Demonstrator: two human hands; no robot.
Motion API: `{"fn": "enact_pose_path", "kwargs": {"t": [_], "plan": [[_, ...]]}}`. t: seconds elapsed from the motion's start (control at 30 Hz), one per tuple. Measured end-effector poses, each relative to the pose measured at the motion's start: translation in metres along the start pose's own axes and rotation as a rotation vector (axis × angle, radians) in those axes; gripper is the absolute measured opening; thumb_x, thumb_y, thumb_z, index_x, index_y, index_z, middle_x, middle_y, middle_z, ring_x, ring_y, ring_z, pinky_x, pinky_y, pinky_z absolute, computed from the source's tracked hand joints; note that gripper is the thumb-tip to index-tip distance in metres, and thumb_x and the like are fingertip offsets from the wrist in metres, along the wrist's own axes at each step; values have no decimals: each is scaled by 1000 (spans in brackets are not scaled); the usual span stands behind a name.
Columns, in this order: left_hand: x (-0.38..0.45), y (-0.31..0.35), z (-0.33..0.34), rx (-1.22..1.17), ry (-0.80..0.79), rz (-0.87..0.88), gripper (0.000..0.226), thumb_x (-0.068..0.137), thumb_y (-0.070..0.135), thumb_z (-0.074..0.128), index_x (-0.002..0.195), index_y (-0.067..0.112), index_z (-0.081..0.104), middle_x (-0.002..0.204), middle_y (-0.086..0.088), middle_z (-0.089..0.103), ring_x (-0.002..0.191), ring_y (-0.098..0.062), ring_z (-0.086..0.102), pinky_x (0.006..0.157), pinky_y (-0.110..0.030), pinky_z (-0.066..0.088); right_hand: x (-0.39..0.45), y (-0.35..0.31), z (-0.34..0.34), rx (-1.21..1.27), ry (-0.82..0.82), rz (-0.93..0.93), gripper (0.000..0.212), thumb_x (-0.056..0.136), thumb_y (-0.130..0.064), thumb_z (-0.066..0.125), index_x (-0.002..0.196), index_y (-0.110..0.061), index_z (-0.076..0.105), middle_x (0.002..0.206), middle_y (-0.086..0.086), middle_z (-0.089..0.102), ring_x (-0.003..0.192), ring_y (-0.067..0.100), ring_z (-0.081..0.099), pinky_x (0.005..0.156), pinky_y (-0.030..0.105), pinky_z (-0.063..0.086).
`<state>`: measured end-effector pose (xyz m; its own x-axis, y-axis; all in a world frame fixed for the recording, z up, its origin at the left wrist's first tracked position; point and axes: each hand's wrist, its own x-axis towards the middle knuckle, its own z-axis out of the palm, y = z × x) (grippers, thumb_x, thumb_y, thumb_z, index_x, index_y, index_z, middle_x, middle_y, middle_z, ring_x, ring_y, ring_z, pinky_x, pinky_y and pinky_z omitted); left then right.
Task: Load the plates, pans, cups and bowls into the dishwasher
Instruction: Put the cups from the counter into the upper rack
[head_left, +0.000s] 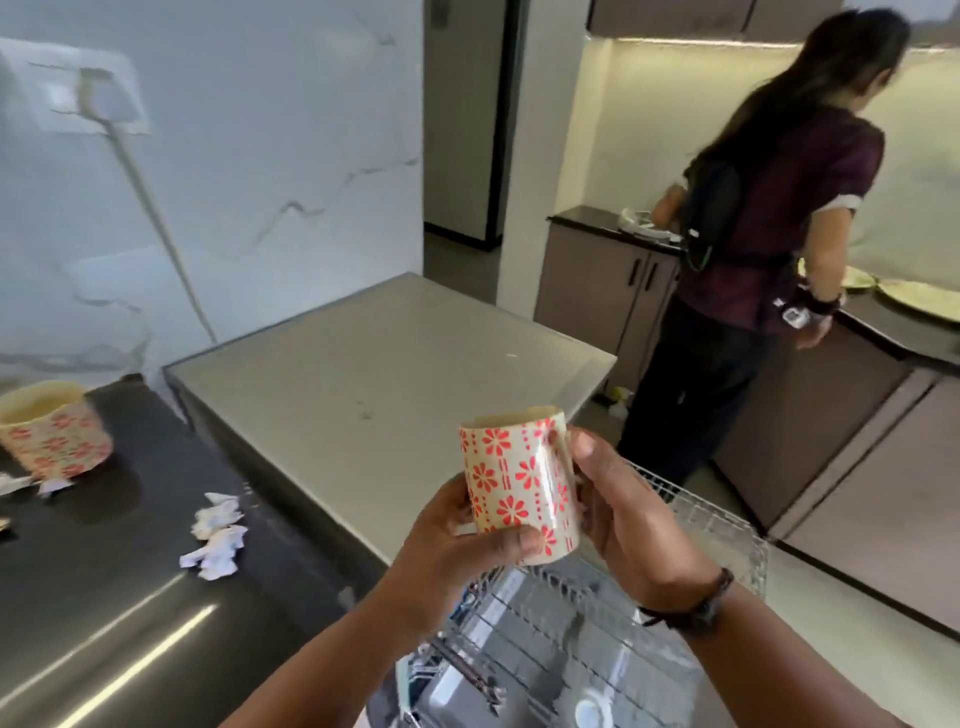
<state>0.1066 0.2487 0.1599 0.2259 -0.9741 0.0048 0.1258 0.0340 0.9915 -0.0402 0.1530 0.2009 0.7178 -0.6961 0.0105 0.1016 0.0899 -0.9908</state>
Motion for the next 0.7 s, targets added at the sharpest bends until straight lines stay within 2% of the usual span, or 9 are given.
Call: {"fn": "enact_pose_path", "kwargs": {"t": [0.03,0.1,0.2,0.27,0.33,0.37,0.43,0.53,0.7], "plan": [[9,-3,19,-19,-1,-2,70,55,33,79,118,11,58,110,-12,70,104,-28,66,84,-36,56,-6,6,-19,99,-4,70,72,75,-61,61,129,-14,55,126,15,62,115,35,59,100,58,43],[23,-11,53,-49,8,1,67,55,32,80,115,11,59,107,-13,71,102,-28,67,78,-30,55,-17,19,-50,303,-56,236,79,69,-67,67,127,-15,58,129,18,59,115,34,58,100,50,44],[45,-28,100,48,58,31,60,50,38,84,107,30,66,101,-1,73,97,-19,69,72,-29,55,-32,38,-93,622,-132,333,79,77,-64,62,132,-9,55,132,21,55,111,34,57,96,45,44],[54,-39,120,117,67,43,66,47,41,87,109,42,63,107,4,70,102,-17,67,77,-35,57,-33,44,-111,742,-117,327,76,83,-60,58,135,-5,51,133,22,53,115,35,57,99,46,46],[62,-50,135,205,82,29,79,48,50,87,119,44,54,120,7,63,114,-18,60,89,-43,53,-33,50,-128,822,-96,334,76,82,-59,60,134,-4,52,136,22,51,117,35,55,97,46,47],[65,-53,139,222,83,17,85,47,55,87,123,43,49,123,7,59,116,-15,57,90,-41,53,-33,54,-136,854,-80,358,75,78,-57,66,130,-3,56,133,22,53,111,34,58,91,44,50],[72,-50,138,178,59,-9,97,45,58,87,127,38,41,124,4,55,113,-13,58,83,-32,55,-34,69,-151,883,-56,417,73,68,-49,79,120,0,63,119,23,60,96,31,61,75,40,57],[89,-39,122,172,3,-128,104,43,52,89,130,47,33,122,6,54,107,-15,62,77,-30,56,-35,83,-167,867,-49,534,67,62,-45,84,108,1,69,103,27,62,83,34,60,61,37,58],[94,-48,90,624,-233,-258,90,51,65,83,129,49,41,119,24,54,99,0,63,71,-21,57,-21,88,-174,512,-14,658,45,77,-44,73,98,-5,71,85,19,67,70,29,63,59,35,54]]}}
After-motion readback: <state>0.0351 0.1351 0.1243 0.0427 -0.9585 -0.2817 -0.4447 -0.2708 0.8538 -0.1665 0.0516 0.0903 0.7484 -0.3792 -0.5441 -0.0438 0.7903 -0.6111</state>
